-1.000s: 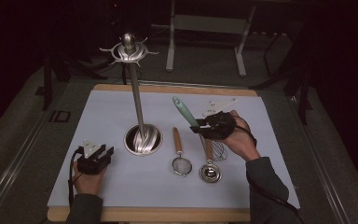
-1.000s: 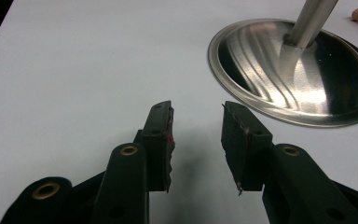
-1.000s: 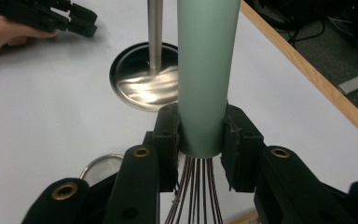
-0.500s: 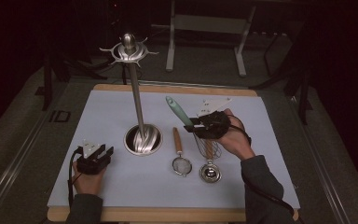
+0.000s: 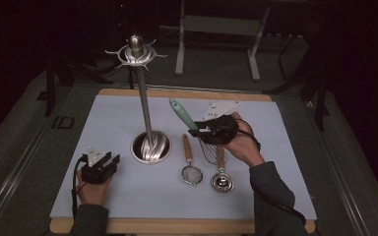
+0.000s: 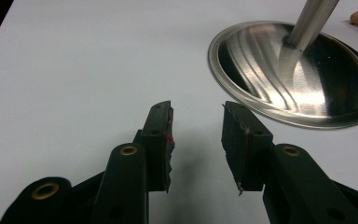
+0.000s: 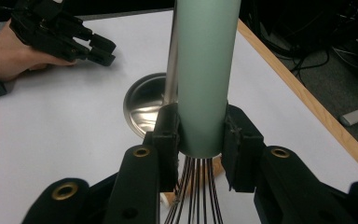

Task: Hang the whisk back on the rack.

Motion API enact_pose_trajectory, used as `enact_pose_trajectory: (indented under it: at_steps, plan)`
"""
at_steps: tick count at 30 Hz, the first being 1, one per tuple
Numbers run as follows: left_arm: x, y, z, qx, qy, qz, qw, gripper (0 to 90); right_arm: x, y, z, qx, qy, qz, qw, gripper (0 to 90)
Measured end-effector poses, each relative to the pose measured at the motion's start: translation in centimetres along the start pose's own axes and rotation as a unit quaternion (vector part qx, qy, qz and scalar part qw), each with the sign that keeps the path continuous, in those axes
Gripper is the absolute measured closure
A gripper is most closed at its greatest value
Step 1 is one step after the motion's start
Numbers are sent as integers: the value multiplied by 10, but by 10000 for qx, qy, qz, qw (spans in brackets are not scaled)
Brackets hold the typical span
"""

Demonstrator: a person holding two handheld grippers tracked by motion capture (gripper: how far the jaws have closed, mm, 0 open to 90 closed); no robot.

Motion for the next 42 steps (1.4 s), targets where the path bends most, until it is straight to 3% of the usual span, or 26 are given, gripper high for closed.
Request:
enact_pose_trajectory:
  at_steps: [17, 42]
  plan:
    - [0, 0, 0, 2, 18, 15, 10000, 637, 14, -2, 7, 91, -59, -297, 9995, 691]
    - [0, 0, 0, 2, 12, 9, 10000, 637, 34, -6, 15, 288, -255, -766, 9963, 690]
Point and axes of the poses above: each handheld gripper's, and its own axes: y roughly forward along the jaws, x roughly out of its top, z roughly to its left, the point moved 4 cm from there along y, roughly forward along the jaws, and after that the axes turned 8 degrees about y, right-handed, at the moved point
